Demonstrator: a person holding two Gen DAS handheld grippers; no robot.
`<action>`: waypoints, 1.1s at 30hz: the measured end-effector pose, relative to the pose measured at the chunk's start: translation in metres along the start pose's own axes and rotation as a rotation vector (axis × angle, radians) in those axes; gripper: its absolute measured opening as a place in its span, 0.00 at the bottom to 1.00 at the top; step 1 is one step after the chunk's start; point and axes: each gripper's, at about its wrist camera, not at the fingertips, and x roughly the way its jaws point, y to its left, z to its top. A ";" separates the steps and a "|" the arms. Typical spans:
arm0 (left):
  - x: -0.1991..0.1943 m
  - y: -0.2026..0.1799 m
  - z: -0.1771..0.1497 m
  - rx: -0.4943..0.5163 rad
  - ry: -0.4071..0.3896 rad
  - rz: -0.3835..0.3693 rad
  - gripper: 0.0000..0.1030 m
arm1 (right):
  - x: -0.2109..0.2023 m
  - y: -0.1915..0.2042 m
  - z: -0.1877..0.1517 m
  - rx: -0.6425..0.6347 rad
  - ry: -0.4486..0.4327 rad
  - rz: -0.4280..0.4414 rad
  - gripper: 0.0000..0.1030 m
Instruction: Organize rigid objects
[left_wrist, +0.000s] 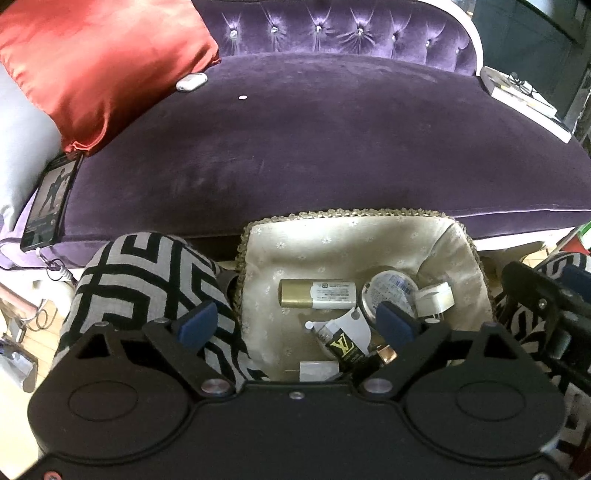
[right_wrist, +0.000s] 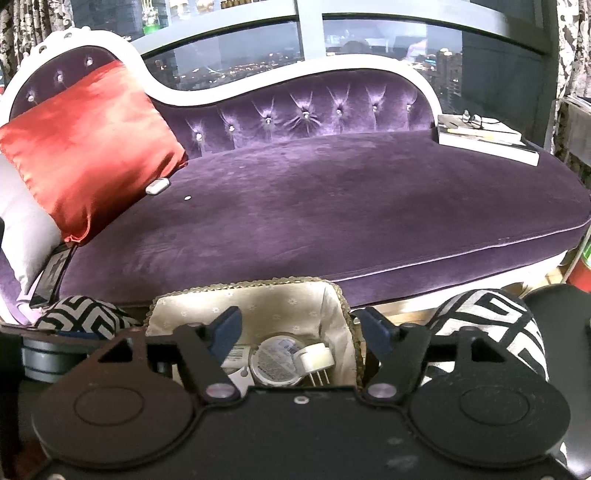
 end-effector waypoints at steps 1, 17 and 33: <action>0.000 0.000 0.000 -0.001 -0.002 -0.001 0.87 | 0.001 0.000 0.000 0.002 0.006 -0.005 0.76; -0.001 0.004 0.000 -0.023 0.001 -0.014 0.89 | 0.010 -0.001 0.003 -0.001 0.063 -0.067 1.00; -0.001 0.005 0.000 -0.038 0.024 -0.034 0.93 | 0.017 -0.002 -0.006 0.047 0.115 -0.183 1.00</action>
